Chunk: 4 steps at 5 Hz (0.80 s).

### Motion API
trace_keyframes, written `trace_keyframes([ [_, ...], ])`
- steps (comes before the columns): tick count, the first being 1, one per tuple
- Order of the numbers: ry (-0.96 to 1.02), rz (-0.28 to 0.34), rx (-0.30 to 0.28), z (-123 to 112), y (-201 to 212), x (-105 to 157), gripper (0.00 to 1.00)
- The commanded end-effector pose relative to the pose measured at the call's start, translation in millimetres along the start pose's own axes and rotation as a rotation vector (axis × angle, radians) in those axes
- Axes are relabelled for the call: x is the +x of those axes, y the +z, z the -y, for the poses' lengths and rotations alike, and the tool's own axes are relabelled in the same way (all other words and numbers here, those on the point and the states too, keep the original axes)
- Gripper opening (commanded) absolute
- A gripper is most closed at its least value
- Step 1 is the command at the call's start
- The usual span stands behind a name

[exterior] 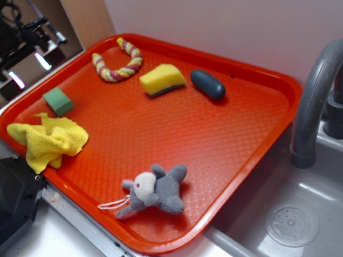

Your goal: Grab the green block.

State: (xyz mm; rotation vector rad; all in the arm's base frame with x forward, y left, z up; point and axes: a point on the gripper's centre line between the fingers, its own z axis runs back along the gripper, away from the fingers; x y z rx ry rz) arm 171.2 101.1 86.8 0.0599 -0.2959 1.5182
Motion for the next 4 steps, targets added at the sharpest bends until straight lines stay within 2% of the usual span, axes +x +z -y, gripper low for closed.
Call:
trace_keyframes([
  [1,-0.021,0.051,0.032,13,-25,26,1.00],
  [4,-0.131,0.083,0.094,3,-62,11,1.00],
])
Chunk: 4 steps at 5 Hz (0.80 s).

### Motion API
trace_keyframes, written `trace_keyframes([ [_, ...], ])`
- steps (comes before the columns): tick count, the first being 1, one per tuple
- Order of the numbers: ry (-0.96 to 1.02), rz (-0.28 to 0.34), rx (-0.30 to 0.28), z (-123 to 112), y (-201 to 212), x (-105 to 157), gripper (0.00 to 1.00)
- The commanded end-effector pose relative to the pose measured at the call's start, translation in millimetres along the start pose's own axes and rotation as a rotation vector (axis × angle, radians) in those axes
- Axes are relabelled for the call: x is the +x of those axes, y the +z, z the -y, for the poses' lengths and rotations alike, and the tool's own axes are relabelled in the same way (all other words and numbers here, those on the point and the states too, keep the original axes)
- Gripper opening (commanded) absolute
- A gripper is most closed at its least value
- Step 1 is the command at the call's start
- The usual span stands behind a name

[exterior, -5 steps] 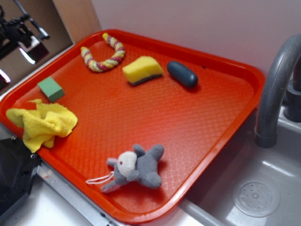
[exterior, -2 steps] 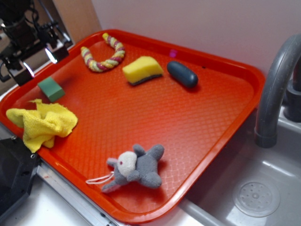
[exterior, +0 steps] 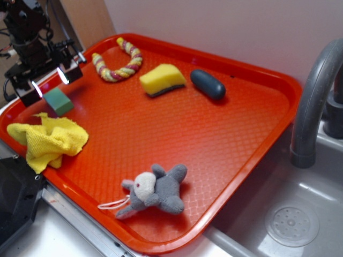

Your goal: Grab the green block.

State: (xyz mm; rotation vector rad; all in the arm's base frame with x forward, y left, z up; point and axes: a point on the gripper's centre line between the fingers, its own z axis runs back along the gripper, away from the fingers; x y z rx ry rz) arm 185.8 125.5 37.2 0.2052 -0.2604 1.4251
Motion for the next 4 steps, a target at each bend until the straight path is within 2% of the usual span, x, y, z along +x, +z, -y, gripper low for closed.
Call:
trace_keyframes([
  [1,-0.049,0.030,0.000,4.2,-14.8,-4.5,1.00],
  [2,-0.051,0.046,0.007,8.6,-20.4,-3.7,1.00],
  [3,-0.059,0.056,-0.008,12.4,-20.3,-0.3,0.00],
  [4,-0.082,0.067,-0.021,11.1,-14.9,-9.5,0.00],
])
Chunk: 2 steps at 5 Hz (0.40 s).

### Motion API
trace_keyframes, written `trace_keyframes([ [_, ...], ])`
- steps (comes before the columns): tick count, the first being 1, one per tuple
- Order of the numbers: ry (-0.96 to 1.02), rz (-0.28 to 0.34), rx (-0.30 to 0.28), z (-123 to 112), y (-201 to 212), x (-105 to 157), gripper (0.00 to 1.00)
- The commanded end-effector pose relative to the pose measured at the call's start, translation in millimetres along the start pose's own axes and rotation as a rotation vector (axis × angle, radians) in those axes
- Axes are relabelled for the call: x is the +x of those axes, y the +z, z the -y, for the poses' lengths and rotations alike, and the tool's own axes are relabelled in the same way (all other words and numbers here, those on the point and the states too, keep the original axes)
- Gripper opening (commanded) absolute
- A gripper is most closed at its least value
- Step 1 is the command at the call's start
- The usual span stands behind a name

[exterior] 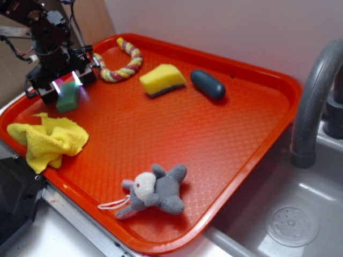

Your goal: Grab the green block.

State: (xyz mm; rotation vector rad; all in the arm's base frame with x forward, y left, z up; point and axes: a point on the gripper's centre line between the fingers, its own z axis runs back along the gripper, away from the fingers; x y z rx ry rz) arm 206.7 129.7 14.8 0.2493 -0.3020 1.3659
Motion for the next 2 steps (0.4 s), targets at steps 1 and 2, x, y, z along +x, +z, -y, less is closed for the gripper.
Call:
trace_keyframes([
  [1,-0.024,0.028,-0.024,-17,22,-26,0.00],
  [2,-0.177,0.026,-0.121,-13,74,-25,0.00],
])
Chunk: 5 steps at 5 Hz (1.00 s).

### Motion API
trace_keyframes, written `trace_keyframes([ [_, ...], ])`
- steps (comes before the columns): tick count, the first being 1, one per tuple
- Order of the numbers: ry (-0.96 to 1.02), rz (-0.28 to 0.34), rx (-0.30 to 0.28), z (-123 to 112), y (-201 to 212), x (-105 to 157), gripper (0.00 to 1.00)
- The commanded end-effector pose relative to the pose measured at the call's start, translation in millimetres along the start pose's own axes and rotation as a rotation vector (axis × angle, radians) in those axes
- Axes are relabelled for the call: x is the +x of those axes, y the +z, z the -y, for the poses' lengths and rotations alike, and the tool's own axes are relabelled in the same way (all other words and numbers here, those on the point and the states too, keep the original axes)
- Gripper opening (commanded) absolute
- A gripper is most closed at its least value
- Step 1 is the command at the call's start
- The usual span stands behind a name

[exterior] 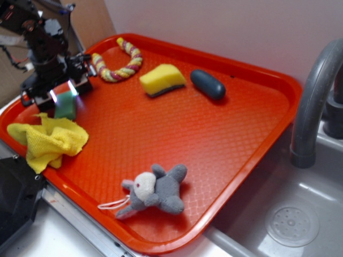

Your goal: Grab the green block.

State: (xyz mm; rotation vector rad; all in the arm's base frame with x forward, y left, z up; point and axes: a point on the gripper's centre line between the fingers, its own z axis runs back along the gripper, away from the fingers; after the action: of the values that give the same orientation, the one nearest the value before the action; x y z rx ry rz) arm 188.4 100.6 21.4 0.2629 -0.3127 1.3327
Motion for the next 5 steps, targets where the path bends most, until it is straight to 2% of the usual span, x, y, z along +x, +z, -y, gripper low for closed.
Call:
trace_keyframes([
  [1,-0.361,-0.074,-0.248,16,108,12,0.00],
  [2,-0.560,-0.123,-0.435,31,164,10,0.00],
  [3,-0.754,-0.207,-0.518,46,199,-5,0.00],
  [4,-0.927,-0.203,-0.562,50,226,-34,0.00],
  [5,-0.966,-0.190,-0.591,50,234,-51,0.00],
])
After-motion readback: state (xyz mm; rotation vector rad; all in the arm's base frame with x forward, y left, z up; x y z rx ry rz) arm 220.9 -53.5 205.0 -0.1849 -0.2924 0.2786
